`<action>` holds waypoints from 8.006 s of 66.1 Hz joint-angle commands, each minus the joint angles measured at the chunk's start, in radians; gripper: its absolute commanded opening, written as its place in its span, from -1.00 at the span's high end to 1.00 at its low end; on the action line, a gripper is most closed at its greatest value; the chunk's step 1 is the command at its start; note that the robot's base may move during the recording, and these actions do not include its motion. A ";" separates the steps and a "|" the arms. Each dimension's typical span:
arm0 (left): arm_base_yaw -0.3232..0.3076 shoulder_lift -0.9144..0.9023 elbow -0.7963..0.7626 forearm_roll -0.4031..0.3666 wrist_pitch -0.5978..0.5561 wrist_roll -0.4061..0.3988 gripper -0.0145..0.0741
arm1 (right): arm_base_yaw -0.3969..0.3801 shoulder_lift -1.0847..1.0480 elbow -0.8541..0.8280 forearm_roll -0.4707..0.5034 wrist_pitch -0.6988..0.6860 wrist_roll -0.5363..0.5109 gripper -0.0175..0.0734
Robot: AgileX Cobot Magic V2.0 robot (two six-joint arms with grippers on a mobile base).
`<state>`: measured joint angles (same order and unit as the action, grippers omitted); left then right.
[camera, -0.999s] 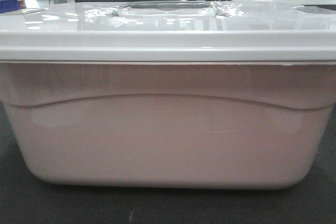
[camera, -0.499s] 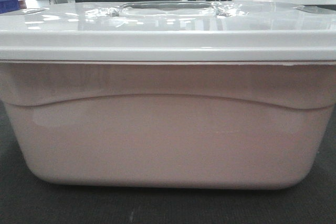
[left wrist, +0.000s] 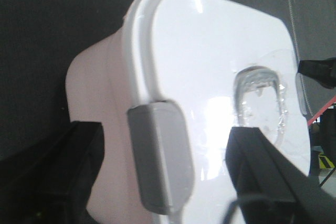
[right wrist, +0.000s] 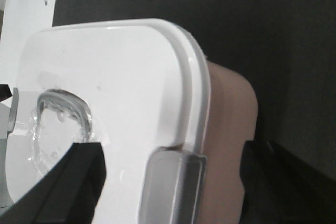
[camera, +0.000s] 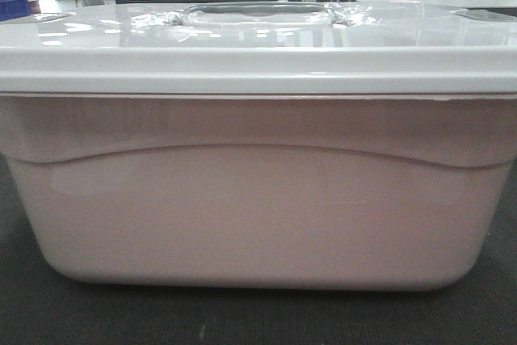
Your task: Grab white bin and place on right shelf
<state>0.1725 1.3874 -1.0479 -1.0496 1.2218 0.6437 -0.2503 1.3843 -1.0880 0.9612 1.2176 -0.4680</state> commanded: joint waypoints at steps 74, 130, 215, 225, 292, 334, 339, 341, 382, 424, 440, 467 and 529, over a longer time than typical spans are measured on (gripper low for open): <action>-0.085 0.068 0.021 -0.104 0.066 0.151 -0.20 | 0.075 -0.012 0.149 0.207 0.116 -0.191 -0.75; -0.085 0.068 0.021 -0.097 0.065 0.151 -0.20 | 0.125 -0.012 0.149 0.234 0.116 -0.191 -0.75; -0.102 0.070 0.021 -0.097 0.094 0.143 -0.20 | 0.125 -0.011 0.149 0.182 0.116 -0.094 -0.75; -0.134 0.070 0.021 -0.097 0.094 0.143 -0.20 | 0.125 -0.011 0.149 0.182 0.116 -0.094 -0.75; -0.139 0.070 0.021 -0.091 0.053 0.125 -0.07 | 0.125 -0.011 0.149 0.182 0.101 -0.094 -0.63; -0.139 0.070 0.021 -0.090 0.053 0.125 0.11 | 0.125 -0.011 0.149 0.182 0.102 -0.097 -0.19; -0.139 0.070 0.021 -0.090 0.055 0.125 0.11 | 0.125 -0.011 0.149 0.182 0.102 -0.097 -0.19; -0.139 0.070 0.021 -0.090 0.055 0.125 0.11 | 0.125 -0.011 0.149 0.182 0.102 -0.098 -0.19; -0.139 0.070 0.021 -0.088 0.059 0.125 0.28 | 0.125 -0.011 0.149 0.188 0.094 -0.103 -0.17; -0.139 -0.032 0.015 -0.113 0.095 0.145 0.27 | 0.125 -0.113 0.118 0.244 0.117 -0.183 -0.17; -0.139 -0.148 0.015 -0.113 0.093 0.145 0.27 | 0.125 -0.225 0.118 0.244 0.117 -0.191 -0.17; -0.139 -0.360 0.015 -0.113 0.091 0.143 0.27 | 0.125 -0.445 0.118 0.244 0.116 -0.191 -0.17; -0.139 -0.521 0.015 -0.113 0.004 0.143 0.27 | 0.125 -0.578 0.118 0.244 0.026 -0.191 -0.17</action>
<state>0.0501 0.8798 -1.0035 -1.0136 1.1874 0.7684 -0.1353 0.8167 -0.9334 0.9976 1.1771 -0.6571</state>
